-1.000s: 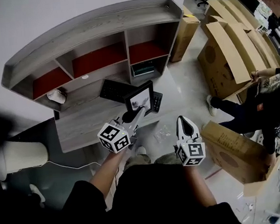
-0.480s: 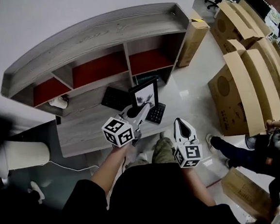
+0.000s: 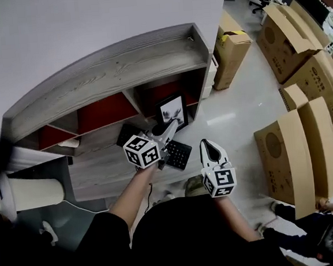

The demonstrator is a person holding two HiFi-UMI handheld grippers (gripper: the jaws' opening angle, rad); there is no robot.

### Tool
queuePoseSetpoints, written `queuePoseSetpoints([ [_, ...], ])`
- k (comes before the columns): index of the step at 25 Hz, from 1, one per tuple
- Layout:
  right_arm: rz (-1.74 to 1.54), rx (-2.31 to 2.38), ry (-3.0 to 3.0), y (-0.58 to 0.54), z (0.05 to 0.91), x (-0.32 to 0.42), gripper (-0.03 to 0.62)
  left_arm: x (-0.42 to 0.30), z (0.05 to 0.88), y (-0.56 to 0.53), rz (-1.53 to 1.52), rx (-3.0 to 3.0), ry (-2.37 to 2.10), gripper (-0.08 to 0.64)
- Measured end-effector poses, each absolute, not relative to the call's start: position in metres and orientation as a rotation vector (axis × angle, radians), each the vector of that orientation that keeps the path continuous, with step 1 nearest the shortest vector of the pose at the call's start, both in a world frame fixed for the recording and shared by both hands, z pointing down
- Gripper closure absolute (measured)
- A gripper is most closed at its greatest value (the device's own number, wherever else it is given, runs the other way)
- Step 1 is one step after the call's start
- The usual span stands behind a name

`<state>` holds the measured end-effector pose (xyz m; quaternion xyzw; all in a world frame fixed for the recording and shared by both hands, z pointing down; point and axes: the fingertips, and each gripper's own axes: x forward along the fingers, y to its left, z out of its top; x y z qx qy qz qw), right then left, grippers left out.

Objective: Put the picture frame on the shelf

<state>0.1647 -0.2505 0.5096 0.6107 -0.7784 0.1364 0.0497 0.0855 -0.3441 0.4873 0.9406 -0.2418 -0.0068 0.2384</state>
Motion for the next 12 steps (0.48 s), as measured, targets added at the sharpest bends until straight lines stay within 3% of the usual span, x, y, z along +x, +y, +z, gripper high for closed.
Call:
queuePoseSetpoints([
  [12, 0.428, 1.792, -2.396, -0.327, 0.507, 0.229, 0.578, 0.139, 0.511, -0.44, 0.106, 2.513, -0.778, 0.534],
])
